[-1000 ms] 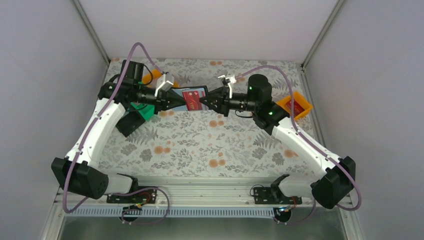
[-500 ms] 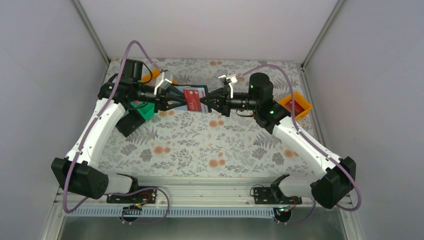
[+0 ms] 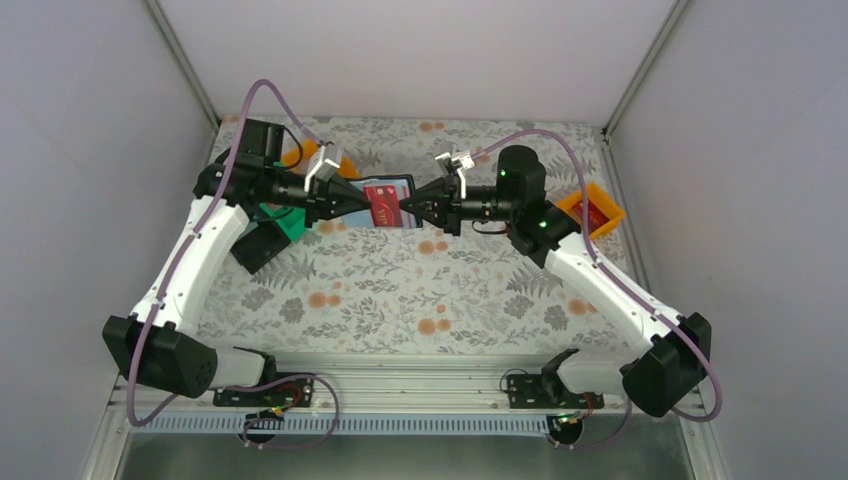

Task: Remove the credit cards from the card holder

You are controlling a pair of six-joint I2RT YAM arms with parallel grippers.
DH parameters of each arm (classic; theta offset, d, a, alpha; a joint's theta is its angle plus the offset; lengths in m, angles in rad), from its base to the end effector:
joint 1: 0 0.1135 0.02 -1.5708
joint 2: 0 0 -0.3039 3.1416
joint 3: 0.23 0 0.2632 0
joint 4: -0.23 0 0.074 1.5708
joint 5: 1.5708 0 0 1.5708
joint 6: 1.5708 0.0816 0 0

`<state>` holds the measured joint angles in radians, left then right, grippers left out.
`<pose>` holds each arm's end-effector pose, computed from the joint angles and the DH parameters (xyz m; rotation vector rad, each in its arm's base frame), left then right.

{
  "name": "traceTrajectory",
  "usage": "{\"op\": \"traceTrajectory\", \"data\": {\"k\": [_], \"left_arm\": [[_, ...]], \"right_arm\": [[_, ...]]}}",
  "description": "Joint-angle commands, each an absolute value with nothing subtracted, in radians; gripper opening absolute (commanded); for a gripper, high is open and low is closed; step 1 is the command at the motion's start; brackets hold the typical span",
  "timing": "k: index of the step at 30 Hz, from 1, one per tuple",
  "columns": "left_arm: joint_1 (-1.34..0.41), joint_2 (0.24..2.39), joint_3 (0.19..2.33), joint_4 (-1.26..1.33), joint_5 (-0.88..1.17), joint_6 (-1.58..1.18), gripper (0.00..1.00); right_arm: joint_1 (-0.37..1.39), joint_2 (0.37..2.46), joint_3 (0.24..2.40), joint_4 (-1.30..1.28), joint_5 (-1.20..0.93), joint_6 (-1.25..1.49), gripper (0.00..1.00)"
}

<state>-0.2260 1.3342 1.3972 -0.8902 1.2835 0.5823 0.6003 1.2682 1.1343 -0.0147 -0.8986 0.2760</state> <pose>0.2422 -0.1360 0.4135 1.2569 1.5301 -1.2668 0.2237 0.2305 0.4104 -0.9898 1.5934 1.3895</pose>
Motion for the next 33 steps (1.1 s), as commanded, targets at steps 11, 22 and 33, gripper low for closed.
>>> {"op": "traceTrajectory", "data": {"k": [11, 22, 33], "left_arm": [[-0.199, 1.318, 1.429, -1.013, 1.306, 0.724, 0.02], [-0.119, 1.306, 1.416, -0.935, 1.101, 0.573, 0.02], [0.144, 1.364, 1.39, -0.97, 1.108, 0.573, 0.02]], "right_arm": [[0.558, 1.225, 1.166, -0.051, -0.896, 0.242, 0.04], [0.485, 1.228, 1.156, -0.126, -0.835, 0.268, 0.04], [0.478, 1.443, 1.066, -0.187, -0.868, 0.337, 0.04]]}}
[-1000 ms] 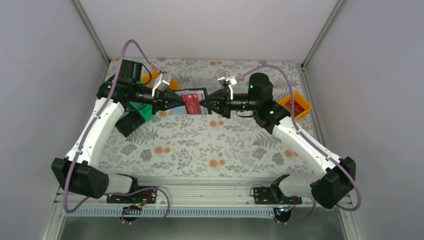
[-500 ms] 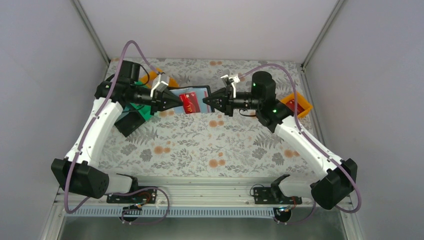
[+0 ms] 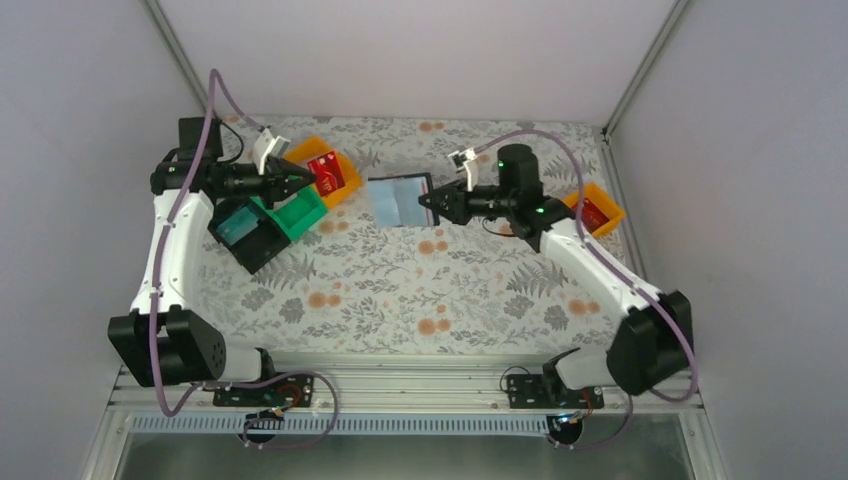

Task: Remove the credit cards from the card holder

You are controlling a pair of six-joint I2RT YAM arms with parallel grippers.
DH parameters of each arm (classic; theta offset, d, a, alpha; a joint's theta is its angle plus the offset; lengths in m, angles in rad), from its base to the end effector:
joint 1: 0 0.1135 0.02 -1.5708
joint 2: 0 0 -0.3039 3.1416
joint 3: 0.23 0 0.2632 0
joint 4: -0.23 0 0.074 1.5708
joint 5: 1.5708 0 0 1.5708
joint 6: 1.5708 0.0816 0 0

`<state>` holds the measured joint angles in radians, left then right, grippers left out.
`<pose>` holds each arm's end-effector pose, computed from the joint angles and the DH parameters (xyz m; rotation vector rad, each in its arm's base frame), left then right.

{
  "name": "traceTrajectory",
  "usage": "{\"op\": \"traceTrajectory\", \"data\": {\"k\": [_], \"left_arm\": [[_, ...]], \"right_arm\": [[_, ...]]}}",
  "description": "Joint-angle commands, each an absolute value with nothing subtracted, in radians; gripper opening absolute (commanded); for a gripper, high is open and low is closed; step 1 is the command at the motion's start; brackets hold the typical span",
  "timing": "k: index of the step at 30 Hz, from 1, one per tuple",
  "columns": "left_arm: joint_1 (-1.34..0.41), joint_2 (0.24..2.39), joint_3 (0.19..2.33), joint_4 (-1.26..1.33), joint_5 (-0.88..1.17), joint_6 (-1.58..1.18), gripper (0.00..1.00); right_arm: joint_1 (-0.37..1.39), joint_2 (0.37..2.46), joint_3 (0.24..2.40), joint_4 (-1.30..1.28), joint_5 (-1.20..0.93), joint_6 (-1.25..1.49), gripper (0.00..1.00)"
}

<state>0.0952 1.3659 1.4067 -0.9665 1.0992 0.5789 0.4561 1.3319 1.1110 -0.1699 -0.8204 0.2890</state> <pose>0.2842 -0.0459 0.3927 0.8889 1.8697 -0.9483 0.2710 0.1994 0.3618 -0.7358 1.9147 1.2777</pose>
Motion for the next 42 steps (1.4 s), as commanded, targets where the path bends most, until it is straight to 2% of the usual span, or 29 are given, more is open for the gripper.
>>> {"op": "traceTrajectory", "data": {"k": [1, 5, 11, 13, 15, 17, 18, 21, 24, 26, 29, 30, 31, 32, 34, 37, 39, 42], "left_arm": [[0.151, 1.358, 1.383, -0.957, 1.107, 0.563, 0.02], [0.156, 1.35, 1.353, -0.913, 1.115, 0.528, 0.02], [0.158, 1.351, 1.346, -0.914, 1.126, 0.521, 0.02], [0.157, 1.351, 1.345, -0.915, 1.14, 0.518, 0.02], [0.158, 1.353, 1.347, -0.921, 1.152, 0.519, 0.02], [0.158, 1.354, 1.351, -0.93, 1.164, 0.518, 0.02], [0.157, 1.352, 1.353, -0.939, 1.173, 0.52, 0.02], [0.157, 1.342, 1.364, -0.974, 1.205, 0.544, 0.02], [0.154, 1.319, 1.362, -0.992, 1.259, 0.57, 0.02], [0.147, 1.312, 1.369, -1.022, 1.312, 0.609, 0.02], [0.125, 1.311, 1.402, -1.121, 1.382, 0.725, 0.02], [0.118, 1.312, 1.413, -1.169, 1.407, 0.782, 0.02], [0.113, 1.315, 1.423, -1.232, 1.441, 0.853, 0.02], [0.107, 1.321, 1.435, -1.327, 1.472, 0.935, 0.02], [0.095, 1.321, 1.44, -1.357, 1.499, 0.966, 0.02], [0.08, 1.305, 1.422, -1.358, 1.504, 0.982, 0.02], [0.073, 1.297, 1.406, -1.357, 1.514, 0.992, 0.02], [0.066, 1.296, 1.404, -1.357, 1.527, 0.99, 0.02]], "right_arm": [[0.498, 1.481, 1.06, -0.173, -0.881, 0.347, 0.04], [0.57, 1.646, 1.077, -0.142, -0.933, 0.355, 0.04], [0.581, 1.851, 1.123, -0.183, -0.926, 0.315, 0.04], [0.575, 1.897, 1.143, -0.218, -0.918, 0.292, 0.08], [0.558, 1.919, 1.151, -0.24, -0.89, 0.287, 0.3], [0.533, 1.907, 1.159, -0.28, -0.762, 0.296, 0.5], [0.521, 1.881, 1.162, -0.302, -0.675, 0.302, 0.55], [0.513, 1.755, 1.179, -0.361, -0.42, 0.308, 0.63], [0.56, 1.607, 1.22, -0.375, -0.304, 0.252, 0.68], [0.634, 1.53, 1.26, -0.341, -0.336, 0.147, 0.75], [0.721, 1.437, 1.262, -0.195, -0.584, 0.049, 0.89], [0.733, 1.421, 1.253, -0.119, -0.671, 0.054, 0.97], [0.741, 1.415, 1.249, -0.058, -0.714, 0.072, 0.99], [0.743, 1.418, 1.254, -0.01, -0.731, 0.094, 0.99], [0.745, 1.445, 1.295, 0.022, -0.729, 0.126, 0.98], [0.753, 1.492, 1.352, 0.038, -0.798, 0.136, 0.9], [0.764, 1.528, 1.399, 0.005, -0.826, 0.128, 0.78], [0.774, 1.573, 1.442, -0.023, -0.886, 0.121, 0.51]]}}
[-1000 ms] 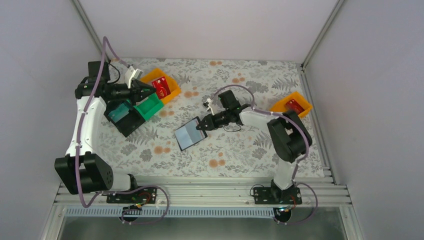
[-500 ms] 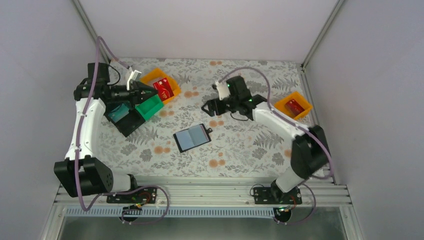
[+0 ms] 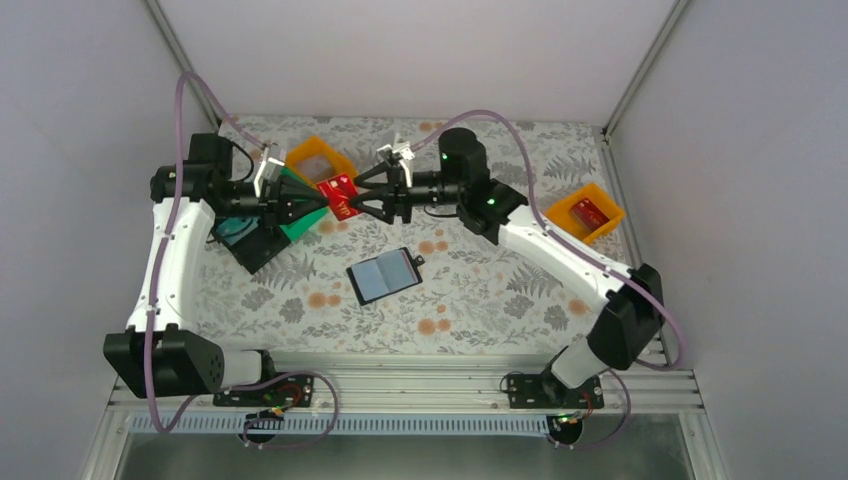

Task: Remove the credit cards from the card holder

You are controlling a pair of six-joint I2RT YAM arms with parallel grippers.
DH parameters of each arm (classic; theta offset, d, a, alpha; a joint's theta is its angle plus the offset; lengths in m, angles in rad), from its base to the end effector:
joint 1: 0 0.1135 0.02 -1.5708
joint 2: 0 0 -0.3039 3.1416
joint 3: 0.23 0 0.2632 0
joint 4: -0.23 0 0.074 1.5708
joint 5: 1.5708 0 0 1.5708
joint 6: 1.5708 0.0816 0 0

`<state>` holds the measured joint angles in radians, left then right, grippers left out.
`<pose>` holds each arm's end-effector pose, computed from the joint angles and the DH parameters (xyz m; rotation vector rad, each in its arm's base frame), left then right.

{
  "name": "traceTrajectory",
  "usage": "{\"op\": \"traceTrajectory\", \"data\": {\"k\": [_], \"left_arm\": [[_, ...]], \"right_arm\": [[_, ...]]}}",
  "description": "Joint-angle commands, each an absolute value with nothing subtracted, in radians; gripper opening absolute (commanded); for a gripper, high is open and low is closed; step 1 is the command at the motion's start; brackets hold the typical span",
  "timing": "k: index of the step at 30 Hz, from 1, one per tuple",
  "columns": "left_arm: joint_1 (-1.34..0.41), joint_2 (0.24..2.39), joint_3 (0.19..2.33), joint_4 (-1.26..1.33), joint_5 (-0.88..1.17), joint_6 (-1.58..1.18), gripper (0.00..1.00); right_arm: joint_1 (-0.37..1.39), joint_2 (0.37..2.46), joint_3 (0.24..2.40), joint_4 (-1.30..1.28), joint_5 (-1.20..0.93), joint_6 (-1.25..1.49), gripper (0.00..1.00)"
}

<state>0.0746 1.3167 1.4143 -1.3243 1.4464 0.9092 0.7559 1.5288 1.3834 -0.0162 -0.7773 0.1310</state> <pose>0.2266 -0.0643 0.4131 1.0095 1.5766 -1.2879 0.2518 0.3160 0.4181 -1.1299 1.4942 1.2997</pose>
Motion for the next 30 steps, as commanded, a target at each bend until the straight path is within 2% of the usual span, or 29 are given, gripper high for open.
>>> {"op": "traceTrajectory", "data": {"k": [1, 5, 8, 10, 11, 15, 18, 23, 27, 29, 30], "left_arm": [[0.065, 1.296, 1.404, -1.358, 1.532, 0.992, 0.02], [0.059, 1.298, 1.402, -1.358, 1.53, 0.992, 0.02], [0.06, 1.299, 1.414, -1.356, 1.503, 0.989, 0.05], [0.061, 1.307, 1.444, -1.356, 1.442, 0.982, 0.41], [0.061, 1.311, 1.46, -1.356, 1.406, 0.98, 0.51], [0.054, 1.31, 1.478, -1.357, 1.274, 1.022, 0.69], [-0.001, 1.303, 1.494, -1.338, 1.163, 1.038, 0.71], [-0.068, 1.341, 1.534, -1.356, 1.065, 1.031, 0.64], [-0.11, 1.348, 1.503, -1.358, 1.009, 1.039, 0.64], [-0.131, 1.346, 1.494, -1.357, 1.006, 1.047, 0.6], [-0.136, 1.347, 1.495, -1.355, 1.006, 1.048, 0.54]], "right_arm": [[0.777, 1.578, 1.447, -0.022, -0.899, 0.121, 0.42], [0.779, 1.576, 1.447, -0.032, -0.91, 0.116, 0.05], [0.777, 1.552, 1.442, -0.096, -0.893, 0.062, 0.04], [0.776, 1.55, 1.473, -0.235, -0.873, -0.029, 0.04], [0.776, 1.554, 1.49, -0.323, -0.866, -0.078, 0.04], [0.786, 1.584, 1.518, -0.579, -0.765, -0.168, 0.04], [0.82, 1.605, 1.533, -0.66, -0.682, -0.198, 0.04], [0.85, 1.609, 1.571, -0.674, -0.66, -0.228, 0.04], [0.857, 1.625, 1.599, -0.694, -0.663, -0.234, 0.04], [0.864, 1.626, 1.601, -0.695, -0.668, -0.24, 0.04], [0.868, 1.625, 1.603, -0.695, -0.669, -0.243, 0.04]]}}
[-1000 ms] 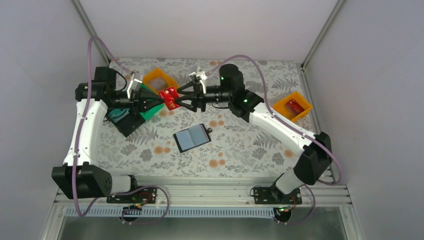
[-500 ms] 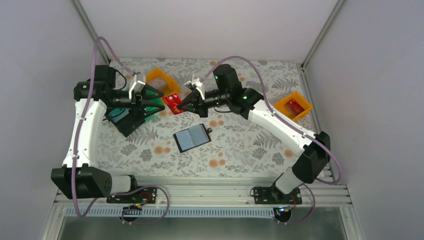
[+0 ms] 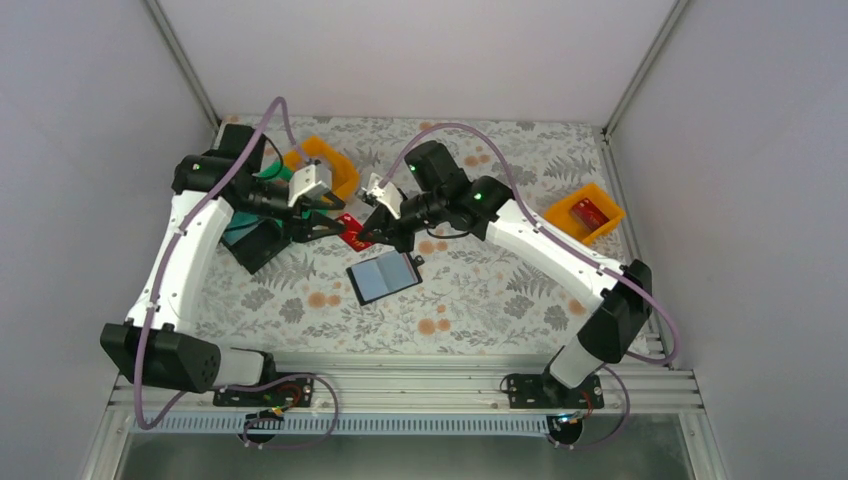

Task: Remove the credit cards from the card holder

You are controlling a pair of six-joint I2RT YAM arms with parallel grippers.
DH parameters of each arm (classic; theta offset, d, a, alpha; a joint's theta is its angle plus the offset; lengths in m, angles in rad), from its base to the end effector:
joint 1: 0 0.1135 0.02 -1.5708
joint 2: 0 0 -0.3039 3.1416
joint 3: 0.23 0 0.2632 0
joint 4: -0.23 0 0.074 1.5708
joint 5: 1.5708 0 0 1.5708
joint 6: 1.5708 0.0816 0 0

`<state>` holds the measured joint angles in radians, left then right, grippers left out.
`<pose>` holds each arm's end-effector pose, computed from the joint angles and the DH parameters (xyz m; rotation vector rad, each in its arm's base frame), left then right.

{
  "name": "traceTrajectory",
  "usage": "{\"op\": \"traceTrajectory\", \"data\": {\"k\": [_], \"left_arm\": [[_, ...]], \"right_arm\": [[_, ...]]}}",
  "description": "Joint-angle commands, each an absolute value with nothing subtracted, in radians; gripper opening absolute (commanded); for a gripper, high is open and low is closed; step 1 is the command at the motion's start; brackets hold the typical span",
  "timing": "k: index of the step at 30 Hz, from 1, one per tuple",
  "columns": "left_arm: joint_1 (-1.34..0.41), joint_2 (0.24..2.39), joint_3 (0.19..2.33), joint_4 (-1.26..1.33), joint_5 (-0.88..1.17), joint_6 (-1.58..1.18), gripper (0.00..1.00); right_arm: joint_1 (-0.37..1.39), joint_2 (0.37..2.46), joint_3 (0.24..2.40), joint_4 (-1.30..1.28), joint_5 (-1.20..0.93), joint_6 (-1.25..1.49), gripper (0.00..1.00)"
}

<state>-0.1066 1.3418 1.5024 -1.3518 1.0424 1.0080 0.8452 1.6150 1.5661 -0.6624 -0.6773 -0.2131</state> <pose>0.2282 -0.0953 0.4027 1.3665 1.7349 -0.9508 0.2249 0.3306 0.3747 -1.4812 1.7976 1.0973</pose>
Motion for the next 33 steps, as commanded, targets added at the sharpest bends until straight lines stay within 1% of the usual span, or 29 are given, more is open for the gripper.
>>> {"op": "traceTrajectory", "data": {"k": [1, 2, 4, 5, 6, 7, 9, 10, 11, 12, 13, 14, 15, 16, 18, 20, 22, 24, 27, 31, 33], "left_arm": [[-0.137, 1.348, 1.5, -1.353, 1.01, 1.046, 0.44], [-0.138, 1.351, 1.504, -1.346, 1.018, 1.036, 0.35], [-0.142, 1.36, 1.511, -1.35, 1.046, 1.025, 0.11], [-0.143, 1.367, 1.518, -1.356, 1.055, 1.012, 0.04], [-0.143, 1.372, 1.526, -1.357, 1.061, 0.989, 0.03], [-0.143, 1.372, 1.529, -1.357, 1.069, 0.971, 0.02], [-0.142, 1.362, 1.53, -1.35, 1.093, 0.929, 0.02], [-0.139, 1.356, 1.53, -1.325, 1.105, 0.874, 0.03], [-0.132, 1.35, 1.532, -1.283, 1.112, 0.78, 0.02], [-0.115, 1.339, 1.534, -1.213, 1.118, 0.661, 0.03], [-0.093, 1.324, 1.534, -1.124, 1.123, 0.526, 0.02], [-0.053, 1.308, 1.536, -0.995, 1.126, 0.373, 0.02], [-0.037, 1.294, 1.543, -0.923, 1.114, 0.227, 0.02], [-0.019, 1.286, 1.564, -0.807, 1.073, 0.069, 0.02], [-0.014, 1.296, 1.643, -0.728, 0.972, -0.173, 0.02], [-0.014, 1.334, 1.752, -0.734, 0.922, -0.379, 0.02], [-0.015, 1.371, 1.824, -0.749, 0.928, -0.517, 0.02], [-0.014, 1.364, 1.809, -0.719, 0.929, -0.616, 0.02], [-0.014, 1.362, 1.772, -0.706, 0.961, -0.688, 0.02], [-0.014, 1.354, 1.704, -0.683, 1.008, -0.731, 0.02], [-0.015, 1.349, 1.693, -0.679, 1.017, -0.738, 0.03]], "right_arm": [[0.871, 1.621, 1.603, -0.695, -0.669, -0.246, 0.04], [0.871, 1.618, 1.603, -0.695, -0.668, -0.248, 0.04], [0.872, 1.61, 1.603, -0.699, -0.661, -0.251, 0.04], [0.873, 1.605, 1.602, -0.7, -0.649, -0.25, 0.04], [0.873, 1.598, 1.6, -0.696, -0.638, -0.248, 0.05], [0.872, 1.588, 1.595, -0.681, -0.606, -0.238, 0.12], [0.866, 1.541, 1.563, -0.616, -0.458, -0.189, 0.45], [0.861, 1.514, 1.541, -0.58, -0.367, -0.167, 0.54], [0.857, 1.485, 1.522, -0.535, -0.245, -0.153, 0.58], [0.857, 1.463, 1.51, -0.494, -0.121, -0.155, 0.59], [0.859, 1.445, 1.507, -0.461, -0.049, -0.182, 0.59], [0.867, 1.427, 1.505, -0.421, -0.002, -0.227, 0.62], [0.882, 1.413, 1.502, -0.375, 0.029, -0.286, 0.65], [0.902, 1.399, 1.494, -0.323, 0.066, -0.36, 0.67], [0.948, 1.369, 1.451, -0.169, 0.151, -0.532, 0.68], [0.983, 1.348, 1.414, -0.001, 0.172, -0.708, 0.69], [1.012, 1.337, 1.379, 0.165, 0.173, -0.881, 0.69], [1.033, 1.34, 1.34, 0.256, 0.155, -1.052, 0.69], [1.06, 1.366, 1.298, 0.345, 0.153, -1.28, 0.69], [1.072, 1.44, 1.314, 0.455, 0.211, -1.419, 0.67], [1.073, 1.475, 1.331, 0.469, 0.23, -1.471, 0.66]]}}
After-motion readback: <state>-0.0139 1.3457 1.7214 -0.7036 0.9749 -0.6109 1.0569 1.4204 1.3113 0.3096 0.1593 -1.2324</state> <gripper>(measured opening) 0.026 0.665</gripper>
